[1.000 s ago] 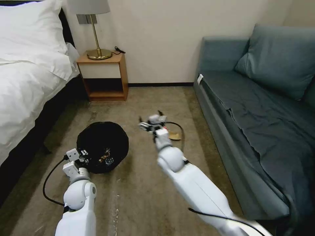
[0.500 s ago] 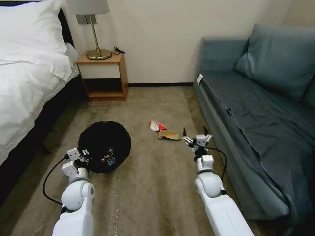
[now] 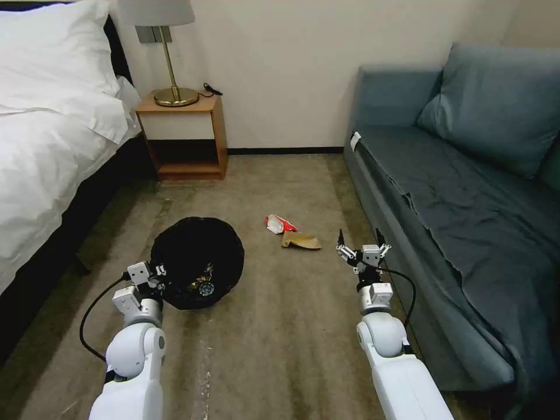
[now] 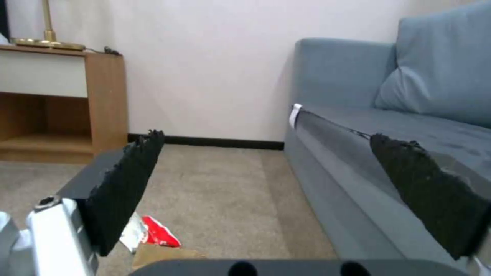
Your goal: Pick up the trash bin, then pick up the garbage on the floor and place it into the trash bin.
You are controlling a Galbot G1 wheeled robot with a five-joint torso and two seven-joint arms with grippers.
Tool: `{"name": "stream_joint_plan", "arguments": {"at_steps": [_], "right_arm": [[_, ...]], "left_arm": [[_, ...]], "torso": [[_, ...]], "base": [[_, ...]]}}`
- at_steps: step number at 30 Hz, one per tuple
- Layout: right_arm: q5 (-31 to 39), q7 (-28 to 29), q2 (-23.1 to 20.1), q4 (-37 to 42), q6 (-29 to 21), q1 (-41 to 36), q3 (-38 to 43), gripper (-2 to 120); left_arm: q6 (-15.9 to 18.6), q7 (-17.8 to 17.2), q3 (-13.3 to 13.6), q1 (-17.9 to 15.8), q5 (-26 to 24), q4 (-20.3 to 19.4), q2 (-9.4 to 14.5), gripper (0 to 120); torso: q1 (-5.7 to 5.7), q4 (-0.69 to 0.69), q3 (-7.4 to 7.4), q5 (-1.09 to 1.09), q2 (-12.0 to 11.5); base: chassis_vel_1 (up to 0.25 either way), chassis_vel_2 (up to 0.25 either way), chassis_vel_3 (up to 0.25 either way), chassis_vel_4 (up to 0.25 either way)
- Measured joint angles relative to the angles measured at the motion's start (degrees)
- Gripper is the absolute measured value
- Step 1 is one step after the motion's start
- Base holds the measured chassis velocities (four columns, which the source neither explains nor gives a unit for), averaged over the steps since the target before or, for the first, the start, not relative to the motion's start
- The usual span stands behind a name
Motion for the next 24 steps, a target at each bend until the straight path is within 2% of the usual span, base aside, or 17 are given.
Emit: {"name": "stream_joint_plan", "arguments": {"at_steps": [7,24], "right_arm": [[0.1,-0.4,0.2,-0.3,0.0,0.1,0.4,100],[0.1,-0.5,0.5,-0.3,0.0,-0.2,0.4,100]], "left_arm": [[-0.1,0.0,-1.9,0.0,-0.5,-0.2,-0.2,4],[-1.2,0.1,-2.1,1.3,0.0,-0.3,-0.7,4]], "torso": [[0.0,0.0,0.0,0.0,0.0],[0.0,0.0,0.01,0.0,0.0]], "base": [[0.0,0.0,0.0,0.0],[-0.014,0.008,0.013,-0.013]]}}
